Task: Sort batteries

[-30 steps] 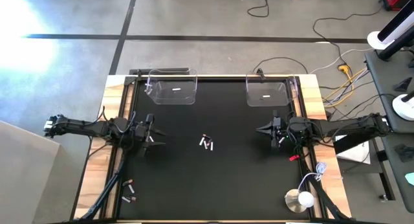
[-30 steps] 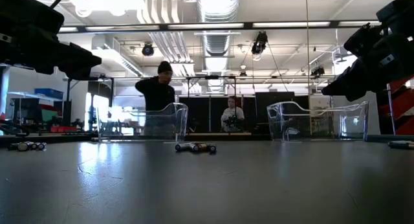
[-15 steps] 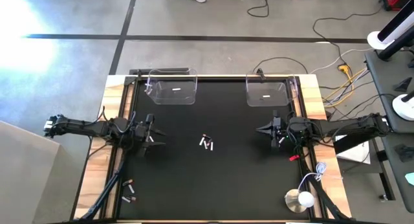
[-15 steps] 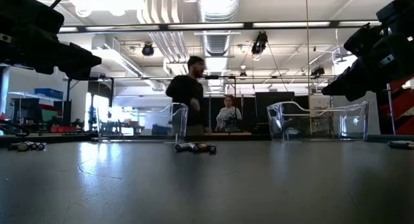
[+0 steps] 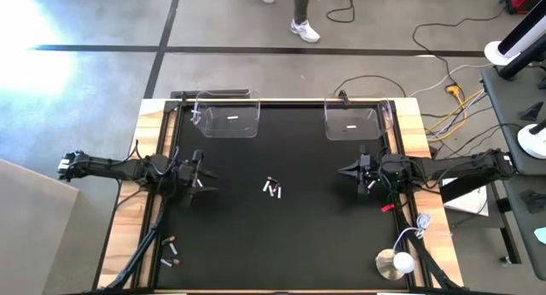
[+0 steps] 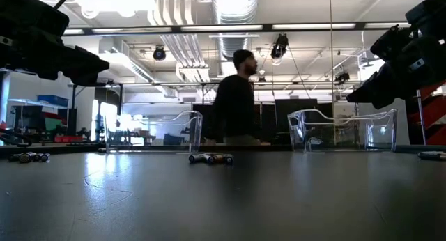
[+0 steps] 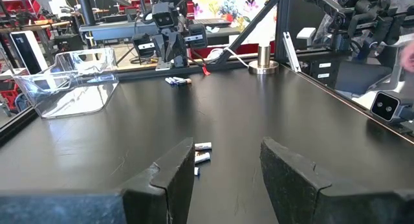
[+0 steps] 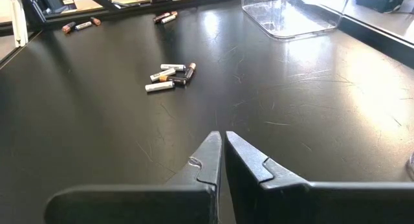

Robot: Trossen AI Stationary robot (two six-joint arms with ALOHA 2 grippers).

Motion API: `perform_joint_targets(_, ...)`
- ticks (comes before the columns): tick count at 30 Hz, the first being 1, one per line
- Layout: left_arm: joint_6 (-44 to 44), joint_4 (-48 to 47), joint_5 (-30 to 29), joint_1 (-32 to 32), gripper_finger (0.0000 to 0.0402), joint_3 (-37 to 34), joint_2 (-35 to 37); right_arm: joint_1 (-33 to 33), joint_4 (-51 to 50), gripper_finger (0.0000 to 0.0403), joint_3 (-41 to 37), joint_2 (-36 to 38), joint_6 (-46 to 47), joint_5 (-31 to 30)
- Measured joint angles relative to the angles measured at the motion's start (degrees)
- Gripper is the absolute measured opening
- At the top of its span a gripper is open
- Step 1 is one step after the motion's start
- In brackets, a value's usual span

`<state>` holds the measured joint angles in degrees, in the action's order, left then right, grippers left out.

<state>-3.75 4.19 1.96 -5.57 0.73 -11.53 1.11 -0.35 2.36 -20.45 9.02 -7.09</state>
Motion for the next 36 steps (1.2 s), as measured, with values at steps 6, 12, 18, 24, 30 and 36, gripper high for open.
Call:
perform_joint_targets(6,0.02,0.0,0.0,0.01,0.0155,0.0,-0.02,0.0,-0.01,0.0013,0.0,0.0,0.0,0.0)
perform_joint_targets(12,-0.01,0.01,-4.3,0.01,0.0155,0.02,-0.01,0.01,-0.01,0.0013,0.01,-0.02,0.0,0.0)
perform_joint_targets(18,7.91,11.13,-5.32,0.01,0.0155,-0.02,-0.19,0.01,-0.01,0.0013,0.0,-0.01,0.0,0.0)
perform_joint_targets(24,29.43,35.15,-8.19,0.01,0.0155,0.0,-0.32,0.01,-0.01,0.0013,0.01,0.0,0.0,0.0)
perform_joint_targets(30,23.77,48.85,-11.65,0.01,0.0155,0.0,-0.5,0.01,-0.01,0.0013,0.01,0.0,0.0,0.0)
perform_joint_targets(36,16.32,55.87,-14.55,0.01,0.0155,0.0,-3.14,0.01,0.01,0.0013,-0.01,0.0,0.0,0.0)
